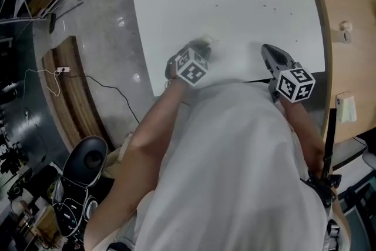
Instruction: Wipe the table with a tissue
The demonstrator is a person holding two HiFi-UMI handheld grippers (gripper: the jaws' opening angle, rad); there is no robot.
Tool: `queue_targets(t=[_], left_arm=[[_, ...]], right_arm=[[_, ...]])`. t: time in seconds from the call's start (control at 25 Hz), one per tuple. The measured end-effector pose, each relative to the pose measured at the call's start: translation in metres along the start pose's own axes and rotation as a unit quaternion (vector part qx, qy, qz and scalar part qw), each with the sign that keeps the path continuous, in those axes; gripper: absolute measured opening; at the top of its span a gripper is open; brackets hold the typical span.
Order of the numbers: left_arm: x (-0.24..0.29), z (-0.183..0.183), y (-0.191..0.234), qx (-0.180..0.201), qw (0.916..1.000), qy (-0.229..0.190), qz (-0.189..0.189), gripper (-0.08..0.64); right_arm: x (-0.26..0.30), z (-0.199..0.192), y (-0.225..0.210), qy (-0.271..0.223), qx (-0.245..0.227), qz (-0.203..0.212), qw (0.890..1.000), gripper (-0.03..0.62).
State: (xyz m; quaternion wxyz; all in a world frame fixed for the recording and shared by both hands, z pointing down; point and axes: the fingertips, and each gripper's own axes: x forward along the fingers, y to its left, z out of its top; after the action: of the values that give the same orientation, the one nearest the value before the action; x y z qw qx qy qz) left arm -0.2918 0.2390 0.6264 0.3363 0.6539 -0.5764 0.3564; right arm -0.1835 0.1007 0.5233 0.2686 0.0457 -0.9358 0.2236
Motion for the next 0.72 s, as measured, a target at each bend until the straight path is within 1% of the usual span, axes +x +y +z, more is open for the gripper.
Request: queue_targets(t=[0.08,0.12,0.24,0.32,0.4,0.48,0.64,0.72], left_arm=[[0.004,0.019,0.004,-0.013,0.9998,-0.009,0.015,0.038],[0.0,0.022,0.015,-0.024,0.9993,-0.014,0.026,0.038],[-0.025,0.013,0.072,-0.046,0.997,-0.021,0.058,0.038],[-0.031,0.013,0.101,-0.05,0.9958,-0.02,0.074,0.038],[-0.026,0.024,0.111,-0.049,0.9953,-0.019,0.082,0.038],[-0.016,0.038,0.111,-0.04,0.9958,-0.021,0.079,0.038],[0.006,0.06,0.108,-0.007,0.9986,-0.017,0.049,0.038],[0.016,0.066,0.111,0.009,0.999,-0.009,0.042,0.038]], right_arm=[[-0.009,-0.001,-0.022,-0.003,0.006,0.001,1.0,0.02],[-0.01,0.0,-0.026,-0.004,0.008,0.002,1.0,0.02],[0.003,0.008,-0.011,-0.004,0.01,0.0,1.0,0.02],[0.007,0.01,-0.01,-0.002,0.012,0.002,1.0,0.02],[0.003,0.006,-0.02,0.001,0.015,0.003,1.0,0.02],[-0.004,0.003,-0.029,-0.002,0.019,0.001,1.0,0.02],[-0.008,0.0,-0.031,-0.013,0.031,-0.008,0.999,0.02],[-0.009,-0.003,-0.029,-0.014,0.038,-0.013,0.999,0.02]])
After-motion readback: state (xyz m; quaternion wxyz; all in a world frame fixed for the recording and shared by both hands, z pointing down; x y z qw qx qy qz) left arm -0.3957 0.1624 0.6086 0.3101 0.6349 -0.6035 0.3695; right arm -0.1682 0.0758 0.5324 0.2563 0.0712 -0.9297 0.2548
